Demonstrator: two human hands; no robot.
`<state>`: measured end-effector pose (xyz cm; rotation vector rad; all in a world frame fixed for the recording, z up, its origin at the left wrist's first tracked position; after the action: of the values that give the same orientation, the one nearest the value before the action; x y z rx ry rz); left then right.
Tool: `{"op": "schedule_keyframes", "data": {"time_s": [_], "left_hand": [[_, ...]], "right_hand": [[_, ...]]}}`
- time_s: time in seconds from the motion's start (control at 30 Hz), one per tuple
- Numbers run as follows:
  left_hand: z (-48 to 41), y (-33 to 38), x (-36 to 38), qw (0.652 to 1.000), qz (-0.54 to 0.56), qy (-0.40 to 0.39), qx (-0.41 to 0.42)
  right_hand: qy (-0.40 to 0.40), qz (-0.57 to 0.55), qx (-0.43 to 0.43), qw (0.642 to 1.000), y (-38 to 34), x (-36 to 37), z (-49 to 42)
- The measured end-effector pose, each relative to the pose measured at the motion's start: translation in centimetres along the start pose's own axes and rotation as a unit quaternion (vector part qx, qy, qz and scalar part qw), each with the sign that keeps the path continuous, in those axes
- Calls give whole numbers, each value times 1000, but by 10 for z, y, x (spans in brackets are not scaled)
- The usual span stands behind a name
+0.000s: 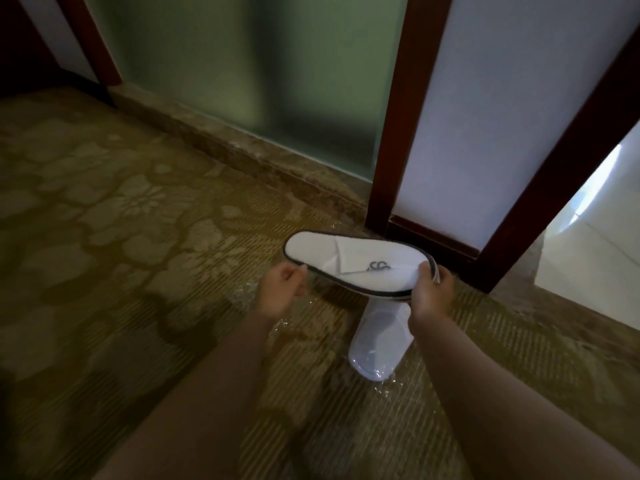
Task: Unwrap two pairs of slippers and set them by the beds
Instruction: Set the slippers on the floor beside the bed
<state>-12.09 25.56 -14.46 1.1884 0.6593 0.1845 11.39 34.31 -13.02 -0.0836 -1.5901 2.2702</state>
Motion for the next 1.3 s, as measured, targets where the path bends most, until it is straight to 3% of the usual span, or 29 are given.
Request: {"op": "schedule_keyframes", "data": {"time_s": [0.13,0.27,0.33,0.4,0.47,0.57,0.63,0.77,0.97,1.1,1.3], "left_hand": [[7,12,-37,992,-71,68,79],[11,15,-68,992,-78,66,72],[15,7,-81,998,-39,22,41],[24,-7,-87,997,29,-76,5],[33,-24,-95,991,32,-126,-9],[36,-43,-119,997,41,-62,-3],[38,-54,-127,996,62,-66,-27],[43,-73,-160,996,-15,-32,-85],[54,-108,-213,991,-47,61,-107],[62,-120,-237,985,-56,109,-123],[70,-143,-253,974,-77,138,-162]], "right_hand": [[-30,59,-67,996,-14,19,14],[-98,87,-75,989,-14,48,32],[-133,93,-72,984,-10,65,44],[-172,107,-81,976,-4,84,58],[-210,131,-100,964,3,103,72],[-259,153,-109,947,15,133,94],[-290,172,-96,937,25,150,106],[-324,234,-29,916,53,172,122],[-336,324,-49,883,86,202,150],[-328,375,-116,859,98,216,169],[-410,390,8,825,139,222,187]]}}
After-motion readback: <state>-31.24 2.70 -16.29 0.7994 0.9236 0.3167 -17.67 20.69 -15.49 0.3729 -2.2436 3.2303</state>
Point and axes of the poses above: each hand's wrist, its own z-axis away from the middle knuckle, its own x-axis out of the palm, y = z × x, the point moved 5 cm from there along -z, towards the middle knuckle, and after that the axes turned 8 degrees about -z, right-handed, at the moved point
